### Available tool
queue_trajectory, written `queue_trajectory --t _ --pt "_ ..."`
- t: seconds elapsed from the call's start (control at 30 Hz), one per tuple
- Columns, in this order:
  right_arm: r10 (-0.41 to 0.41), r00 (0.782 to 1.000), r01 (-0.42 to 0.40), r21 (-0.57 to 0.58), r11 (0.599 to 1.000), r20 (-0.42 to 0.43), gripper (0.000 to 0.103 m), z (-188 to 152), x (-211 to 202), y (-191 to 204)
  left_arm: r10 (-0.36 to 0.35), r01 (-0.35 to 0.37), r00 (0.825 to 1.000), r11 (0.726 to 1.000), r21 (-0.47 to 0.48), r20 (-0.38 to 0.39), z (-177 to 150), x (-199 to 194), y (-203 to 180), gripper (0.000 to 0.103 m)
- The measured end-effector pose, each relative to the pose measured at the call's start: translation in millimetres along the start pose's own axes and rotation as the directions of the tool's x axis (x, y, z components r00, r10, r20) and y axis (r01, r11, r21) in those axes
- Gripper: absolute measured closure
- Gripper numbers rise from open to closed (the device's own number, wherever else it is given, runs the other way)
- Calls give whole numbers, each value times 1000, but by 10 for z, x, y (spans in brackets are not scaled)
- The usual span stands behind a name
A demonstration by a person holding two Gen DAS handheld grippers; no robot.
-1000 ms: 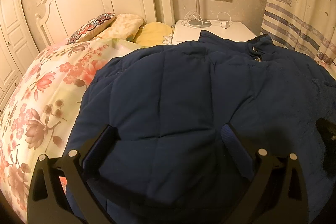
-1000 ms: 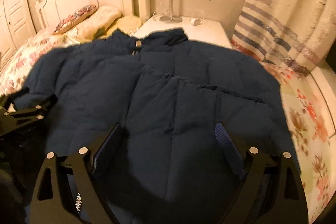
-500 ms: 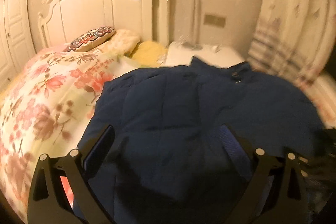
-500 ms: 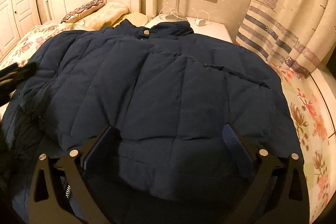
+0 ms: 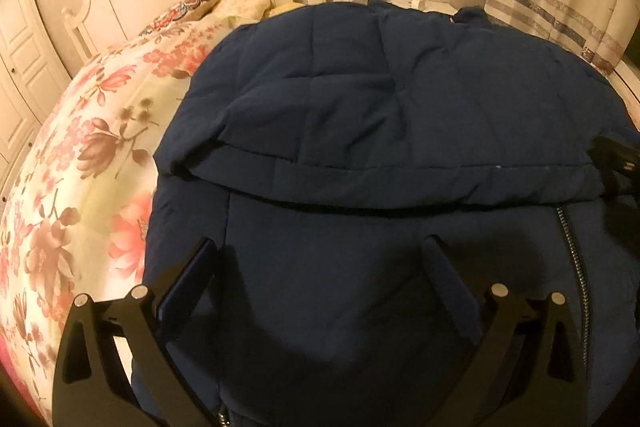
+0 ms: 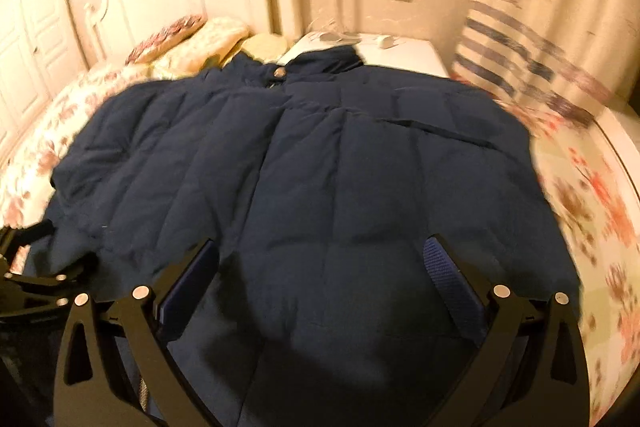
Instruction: Fold large clothes
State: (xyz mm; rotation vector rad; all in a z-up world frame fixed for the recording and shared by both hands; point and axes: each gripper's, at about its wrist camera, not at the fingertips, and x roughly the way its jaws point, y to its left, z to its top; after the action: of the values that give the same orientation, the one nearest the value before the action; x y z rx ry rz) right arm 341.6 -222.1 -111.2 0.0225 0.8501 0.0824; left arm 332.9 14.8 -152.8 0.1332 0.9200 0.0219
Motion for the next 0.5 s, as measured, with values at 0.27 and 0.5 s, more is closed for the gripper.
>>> queue_trajectory --t 0.27,0.5 --pt "-92 976 74 -94 993 -197 4 -540 -86 -76 5 -5 1000 1000 4 -1 -21 -3 -25 2" --pt "-8 991 12 35 999 -135 4 -596 -441 -294 32 -33 999 999 21 14 -38 -34 -65 2"
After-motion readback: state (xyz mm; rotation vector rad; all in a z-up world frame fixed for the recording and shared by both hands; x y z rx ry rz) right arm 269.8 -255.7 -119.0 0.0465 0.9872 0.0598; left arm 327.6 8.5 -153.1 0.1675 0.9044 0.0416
